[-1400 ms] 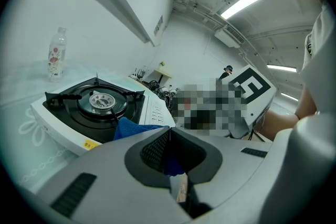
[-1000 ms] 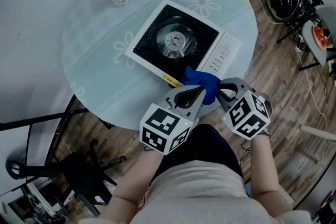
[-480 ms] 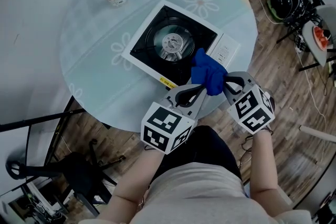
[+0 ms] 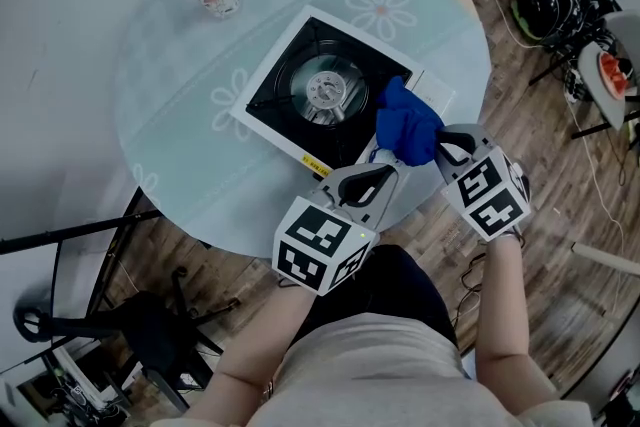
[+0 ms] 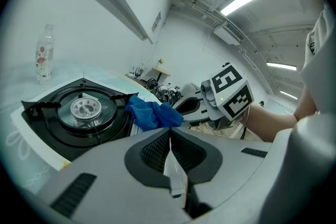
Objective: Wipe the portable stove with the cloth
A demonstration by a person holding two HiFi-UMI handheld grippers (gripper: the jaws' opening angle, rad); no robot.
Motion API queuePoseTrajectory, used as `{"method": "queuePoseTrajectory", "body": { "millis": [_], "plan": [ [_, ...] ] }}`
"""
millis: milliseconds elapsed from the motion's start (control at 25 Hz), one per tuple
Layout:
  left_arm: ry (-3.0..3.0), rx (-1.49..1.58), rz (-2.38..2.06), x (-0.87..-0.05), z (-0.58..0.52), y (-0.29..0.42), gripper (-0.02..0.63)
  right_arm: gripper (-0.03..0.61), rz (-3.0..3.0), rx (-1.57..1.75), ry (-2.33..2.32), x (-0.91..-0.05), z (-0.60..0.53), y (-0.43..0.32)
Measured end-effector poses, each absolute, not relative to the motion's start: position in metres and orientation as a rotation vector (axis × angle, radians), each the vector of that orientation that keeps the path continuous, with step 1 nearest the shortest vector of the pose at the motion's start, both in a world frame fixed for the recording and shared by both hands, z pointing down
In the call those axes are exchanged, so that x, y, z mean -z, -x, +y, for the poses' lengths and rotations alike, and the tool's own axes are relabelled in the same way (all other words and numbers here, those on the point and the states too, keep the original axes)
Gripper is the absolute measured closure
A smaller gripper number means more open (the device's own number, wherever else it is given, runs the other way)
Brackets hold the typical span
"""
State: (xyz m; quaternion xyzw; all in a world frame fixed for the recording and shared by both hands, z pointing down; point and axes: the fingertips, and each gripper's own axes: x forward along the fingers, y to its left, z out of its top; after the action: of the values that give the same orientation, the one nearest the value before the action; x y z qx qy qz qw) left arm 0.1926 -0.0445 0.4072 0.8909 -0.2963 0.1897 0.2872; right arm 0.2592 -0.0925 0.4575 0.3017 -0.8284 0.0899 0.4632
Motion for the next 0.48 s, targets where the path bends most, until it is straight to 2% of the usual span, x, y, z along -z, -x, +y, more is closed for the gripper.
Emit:
{"method": "queuePoseTrajectory", "body": {
  "millis": [480],
  "plan": [
    [-2.373, -0.508, -0.812, -0.406, -0.051, -0.193, 0.591, 0.525, -2.012, -0.204, -0.795, -0.457, -0.122, -0.279]
  ]
}}
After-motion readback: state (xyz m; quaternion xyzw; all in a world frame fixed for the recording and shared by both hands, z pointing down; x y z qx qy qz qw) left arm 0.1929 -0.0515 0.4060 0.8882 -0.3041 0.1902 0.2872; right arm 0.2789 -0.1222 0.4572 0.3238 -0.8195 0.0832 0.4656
